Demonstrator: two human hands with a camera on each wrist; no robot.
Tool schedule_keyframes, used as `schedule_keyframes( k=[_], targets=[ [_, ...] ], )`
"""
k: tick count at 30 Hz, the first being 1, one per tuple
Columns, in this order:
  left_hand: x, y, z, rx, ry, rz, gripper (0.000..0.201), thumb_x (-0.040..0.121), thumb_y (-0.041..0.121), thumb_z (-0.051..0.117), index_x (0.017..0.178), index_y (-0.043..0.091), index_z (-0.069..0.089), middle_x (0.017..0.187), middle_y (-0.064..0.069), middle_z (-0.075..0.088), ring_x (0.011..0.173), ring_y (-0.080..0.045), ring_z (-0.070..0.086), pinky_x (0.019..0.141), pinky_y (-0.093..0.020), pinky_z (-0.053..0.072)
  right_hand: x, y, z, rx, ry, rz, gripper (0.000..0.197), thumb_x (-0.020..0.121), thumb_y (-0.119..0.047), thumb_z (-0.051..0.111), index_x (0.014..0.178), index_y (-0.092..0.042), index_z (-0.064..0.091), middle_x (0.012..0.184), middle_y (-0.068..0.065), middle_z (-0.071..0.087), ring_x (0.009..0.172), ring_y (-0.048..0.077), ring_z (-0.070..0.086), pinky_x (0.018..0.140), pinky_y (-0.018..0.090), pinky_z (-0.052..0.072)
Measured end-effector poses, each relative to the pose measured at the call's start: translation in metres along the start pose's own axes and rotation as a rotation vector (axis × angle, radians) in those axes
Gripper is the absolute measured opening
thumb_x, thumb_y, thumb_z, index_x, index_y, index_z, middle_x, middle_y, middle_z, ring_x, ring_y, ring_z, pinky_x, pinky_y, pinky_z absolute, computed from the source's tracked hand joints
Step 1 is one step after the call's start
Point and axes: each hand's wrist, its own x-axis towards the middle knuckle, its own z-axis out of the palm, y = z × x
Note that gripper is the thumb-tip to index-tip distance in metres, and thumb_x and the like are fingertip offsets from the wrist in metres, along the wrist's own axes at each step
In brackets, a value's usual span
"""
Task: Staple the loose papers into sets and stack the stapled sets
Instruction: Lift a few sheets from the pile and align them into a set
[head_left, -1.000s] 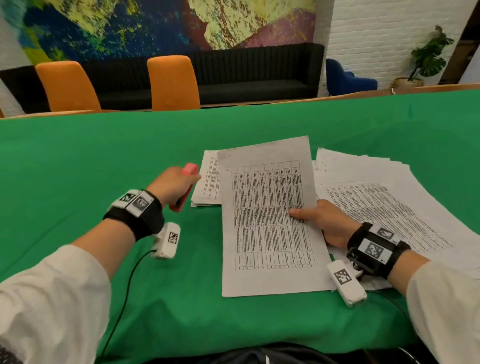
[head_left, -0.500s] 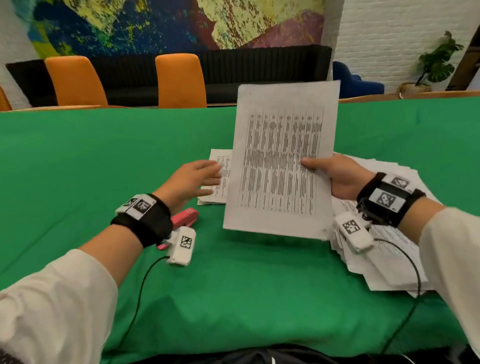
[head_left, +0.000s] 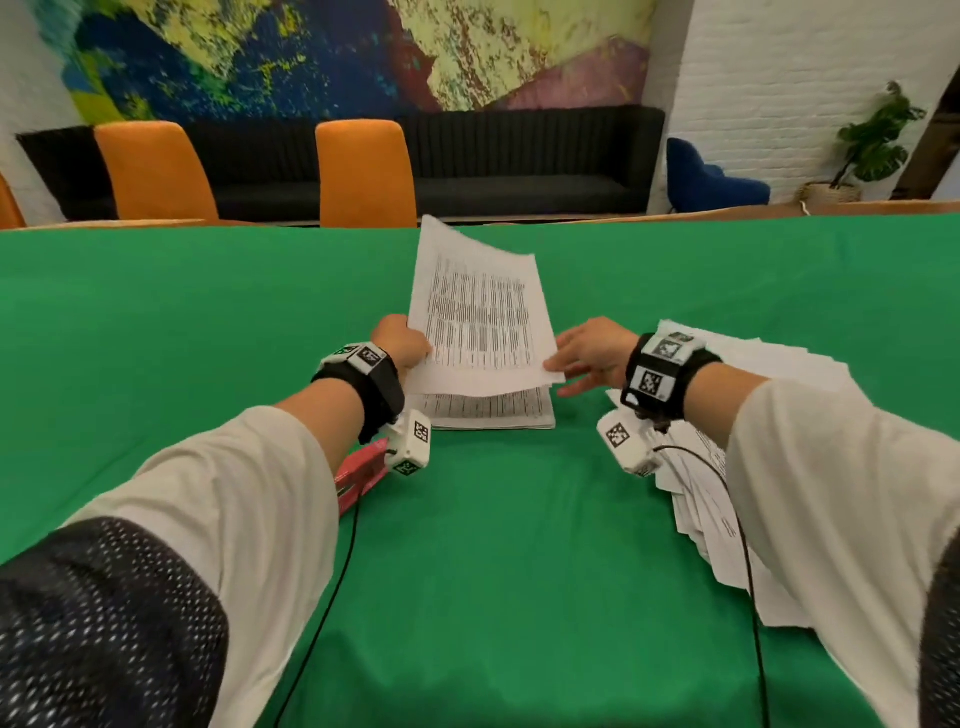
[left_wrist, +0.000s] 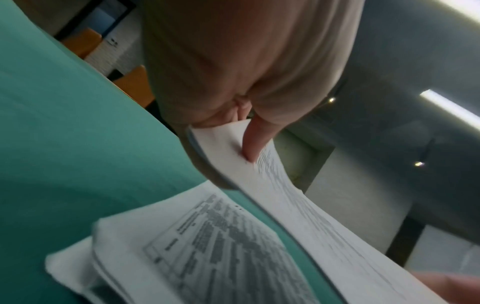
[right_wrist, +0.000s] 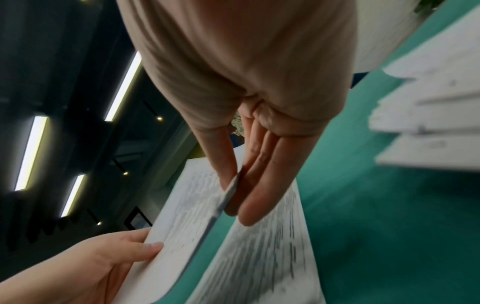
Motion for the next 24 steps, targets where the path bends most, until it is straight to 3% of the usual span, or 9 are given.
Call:
schedule_keyframes(
  k=[3,6,8,12,14,16,19,21,24],
  targets=[
    [0.009,-0.004,0.003,0.225,-0.067,-0.006,0.024,0.102,0.004,0.059,0.12,-0.01,0.064,0.124,-0.024,0.066,0.11,-0.038,0.064,0.095,-0.043,0.053,0.007,0.013,0.013,-0.04,0.019,0.009,0.035,0.085,0.005,0.077,0.118,0.005,0.064,0.115,0.021,0.072,0.097,0.035,0.074,0.056,0.033,0.063],
    [0.012,-0.013,0.009,0.33,-0.111,-0.05,0.017,0.103,0.008,0.057,0.113,-0.005,0.06,0.111,-0.018,0.06,0.094,-0.033,0.056,0.081,-0.038,0.048,0.012,0.023,0.023,-0.087,0.03,0.026,0.023,0.085,0.007,0.078,0.103,0.005,0.064,0.106,0.022,0.074,0.077,0.032,0.075,0.052,0.035,0.063],
    [0.011,-0.012,0.011,0.375,-0.146,-0.049,0.017,0.104,0.017,0.06,0.109,0.001,0.058,0.115,-0.018,0.061,0.095,-0.032,0.056,0.079,-0.035,0.045,0.016,0.03,0.027,-0.106,0.03,0.045,0.025,0.084,0.009,0.078,0.104,0.007,0.063,0.101,0.025,0.075,0.063,0.029,0.075,0.05,0.036,0.062],
    [0.004,-0.009,0.003,0.354,-0.235,-0.078,0.077,0.095,0.05,0.072,0.148,-0.001,0.046,0.146,-0.014,0.055,0.124,-0.035,0.06,0.094,-0.037,0.053,0.021,0.038,0.028,-0.182,0.051,0.041,0.035,0.084,0.005,0.08,0.112,0.013,0.061,0.094,0.024,0.076,0.061,0.028,0.075,0.052,0.037,0.063],
    [-0.006,-0.004,-0.006,0.447,-0.303,-0.073,0.083,0.088,0.054,0.078,0.147,0.003,0.049,0.144,-0.012,0.059,0.113,-0.03,0.065,0.079,-0.036,0.058,0.019,0.038,0.026,-0.256,0.066,0.025,0.033,0.085,-0.004,0.083,0.106,0.009,0.06,0.093,0.021,0.074,0.068,0.029,0.074,0.062,0.041,0.065],
    [-0.019,0.005,-0.012,0.546,-0.366,-0.049,0.076,0.087,0.044,0.082,0.144,0.003,0.053,0.145,-0.01,0.059,0.11,-0.029,0.066,0.068,-0.035,0.058,0.018,0.038,0.023,-0.364,0.075,-0.01,0.045,0.083,-0.015,0.087,0.116,0.006,0.063,0.096,0.019,0.073,0.081,0.031,0.075,0.072,0.046,0.066],
    [-0.034,0.012,-0.014,0.624,-0.455,-0.038,0.07,0.089,0.02,0.083,0.15,0.004,0.051,0.151,-0.011,0.055,0.122,-0.034,0.065,0.079,-0.035,0.061,0.014,0.041,0.024,-0.498,0.067,-0.114,0.069,0.076,-0.022,0.093,0.135,-0.008,0.061,0.104,0.005,0.066,0.091,0.026,0.071,0.069,0.041,0.065],
    [-0.039,0.011,-0.013,0.677,-0.481,-0.044,0.068,0.086,0.012,0.085,0.147,0.005,0.056,0.146,-0.012,0.06,0.117,-0.034,0.068,0.085,-0.039,0.062,0.01,0.041,0.027,-0.597,0.041,-0.169,0.068,0.073,-0.024,0.095,0.133,-0.016,0.065,0.101,-0.002,0.059,0.091,0.023,0.068,0.069,0.039,0.065],
    [-0.042,0.01,-0.011,0.782,-0.481,-0.003,0.065,0.085,0.008,0.085,0.145,0.006,0.059,0.135,-0.012,0.068,0.111,-0.032,0.072,0.095,-0.041,0.06,0.007,0.041,0.03,-0.719,0.023,-0.183,0.059,0.072,-0.023,0.096,0.126,-0.015,0.072,0.108,0.001,0.063,0.09,0.025,0.069,0.076,0.041,0.066]
  ],
)
